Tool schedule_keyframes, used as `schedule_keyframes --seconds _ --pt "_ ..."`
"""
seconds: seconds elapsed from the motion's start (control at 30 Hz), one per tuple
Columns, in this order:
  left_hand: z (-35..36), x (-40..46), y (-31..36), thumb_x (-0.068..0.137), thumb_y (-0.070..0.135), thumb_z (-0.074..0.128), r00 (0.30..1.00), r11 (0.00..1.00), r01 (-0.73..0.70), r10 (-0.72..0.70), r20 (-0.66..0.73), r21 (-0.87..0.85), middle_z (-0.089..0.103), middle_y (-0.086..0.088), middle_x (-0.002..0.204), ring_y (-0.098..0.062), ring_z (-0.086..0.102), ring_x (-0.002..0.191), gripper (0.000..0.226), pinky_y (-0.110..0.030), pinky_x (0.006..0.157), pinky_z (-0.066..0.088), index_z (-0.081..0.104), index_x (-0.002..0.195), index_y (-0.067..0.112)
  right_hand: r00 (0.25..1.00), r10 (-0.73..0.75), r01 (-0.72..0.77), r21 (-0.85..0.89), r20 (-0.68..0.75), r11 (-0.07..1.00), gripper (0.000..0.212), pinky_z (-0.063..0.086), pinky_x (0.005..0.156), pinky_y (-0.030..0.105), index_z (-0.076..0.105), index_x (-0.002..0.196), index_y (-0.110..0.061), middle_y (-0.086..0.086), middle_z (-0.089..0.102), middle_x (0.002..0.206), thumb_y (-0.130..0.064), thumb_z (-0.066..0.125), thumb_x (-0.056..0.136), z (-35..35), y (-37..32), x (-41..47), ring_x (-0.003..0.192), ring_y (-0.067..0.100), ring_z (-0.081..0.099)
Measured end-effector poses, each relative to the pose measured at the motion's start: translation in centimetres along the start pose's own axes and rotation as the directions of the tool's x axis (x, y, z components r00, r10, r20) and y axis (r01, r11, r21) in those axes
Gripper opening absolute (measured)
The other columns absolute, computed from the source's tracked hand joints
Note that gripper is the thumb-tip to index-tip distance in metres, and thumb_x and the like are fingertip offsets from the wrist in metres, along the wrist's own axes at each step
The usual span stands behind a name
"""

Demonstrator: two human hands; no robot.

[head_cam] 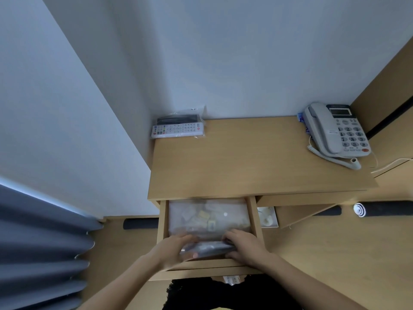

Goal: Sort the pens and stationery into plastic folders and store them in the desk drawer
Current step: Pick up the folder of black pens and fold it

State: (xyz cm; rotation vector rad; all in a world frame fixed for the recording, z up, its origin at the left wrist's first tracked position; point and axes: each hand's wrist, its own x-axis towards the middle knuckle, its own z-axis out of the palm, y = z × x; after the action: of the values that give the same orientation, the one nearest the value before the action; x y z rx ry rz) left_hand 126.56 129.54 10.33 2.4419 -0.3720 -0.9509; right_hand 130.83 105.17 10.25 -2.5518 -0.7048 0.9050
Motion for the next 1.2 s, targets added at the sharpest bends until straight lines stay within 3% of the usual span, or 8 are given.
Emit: schedule_keyframes --seconds 0.2,0.33,0.43,0.6,0.77,0.97,1.2 --pt "0.3 -0.6 0.2 0.064 0.089 0.011 0.999 0.999 0.017 -0.018 0.035 0.033 0.037 0.008 0.147 -0.011 0.046 0.124 0.098 -0.027 0.102 0.038 0.028 0.144 0.035 0.991 0.005 -0.021 0.117 0.132 0.993 0.05 0.038 0.102 0.029 0.048 0.136 -0.027 0.0 0.053 0.133 -0.041 0.059 0.089 -0.6 0.8 -0.9 0.123 0.016 0.048" --pt "-0.2 -1.2 0.8 0.068 0.082 0.033 0.997 0.999 0.027 -0.03 0.067 0.044 0.032 0.009 0.15 -0.012 0.039 0.13 0.092 -0.026 0.105 0.033 0.022 0.147 0.035 0.982 0.019 -0.033 0.076 0.187 0.997 0.057 0.037 0.102 0.031 0.039 0.14 -0.032 0.001 0.049 0.137 -0.049 0.056 0.088 -0.6 0.7 -1.1 0.125 0.018 0.045" --pt "-0.5 -1.3 0.9 0.067 0.077 0.053 0.988 0.994 0.028 -0.044 0.147 0.109 0.026 0.007 0.154 -0.014 0.034 0.135 0.101 -0.029 0.109 0.029 0.015 0.149 0.032 0.966 0.012 -0.021 0.03 0.259 0.999 0.071 0.038 0.101 0.032 0.032 0.144 -0.031 0.0 0.046 0.14 -0.059 0.057 0.083 -0.8 0.7 -0.9 0.125 0.018 0.045" --pt "-0.8 -1.1 0.9 0.075 0.052 0.071 0.976 0.983 0.046 -0.082 0.2 0.177 0.024 0.007 0.155 -0.018 0.033 0.136 0.1 -0.03 0.108 0.03 0.01 0.15 0.028 0.947 0.012 0.0 -0.037 0.32 0.999 0.089 0.037 0.104 0.034 0.027 0.146 -0.027 0.003 0.043 0.142 -0.054 0.071 0.073 -1.0 0.7 -0.6 0.127 0.022 0.043" --pt "-0.4 -0.7 1.0 0.074 0.047 0.072 0.967 0.968 0.051 -0.11 0.231 0.245 0.025 0.002 0.154 -0.021 0.037 0.133 0.102 -0.034 0.106 0.037 0.009 0.15 0.025 0.94 0.023 0.034 -0.162 0.339 0.986 0.1 0.036 0.105 0.038 0.025 0.145 -0.024 0.005 0.042 0.14 -0.049 0.08 0.065 -0.4 0.7 -0.4 0.125 0.025 0.042" --pt "0.2 -0.6 1.4 0.073 0.036 0.072 0.971 0.95 0.047 -0.116 0.208 0.309 0.037 -0.004 0.148 -0.025 0.045 0.126 0.098 -0.035 0.101 0.042 0.015 0.15 0.02 0.951 0.026 0.044 -0.219 0.307 0.975 0.087 0.044 0.096 0.039 0.033 0.138 -0.022 0.006 0.051 0.128 -0.04 0.079 0.066 0.3 0.8 -0.7 0.114 0.026 0.05" --pt "1.0 -0.7 0.7 0.067 0.037 0.07 0.984 0.96 0.047 -0.092 0.151 0.278 0.059 -0.003 0.124 -0.023 0.055 0.109 0.091 -0.034 0.091 0.047 0.028 0.146 0.026 0.965 0.013 0.059 -0.265 0.263 0.962 0.072 0.047 0.087 0.037 0.042 0.133 -0.023 0.005 0.059 0.119 -0.038 0.073 0.07 0.6 0.8 -1.0 0.105 0.028 0.056"
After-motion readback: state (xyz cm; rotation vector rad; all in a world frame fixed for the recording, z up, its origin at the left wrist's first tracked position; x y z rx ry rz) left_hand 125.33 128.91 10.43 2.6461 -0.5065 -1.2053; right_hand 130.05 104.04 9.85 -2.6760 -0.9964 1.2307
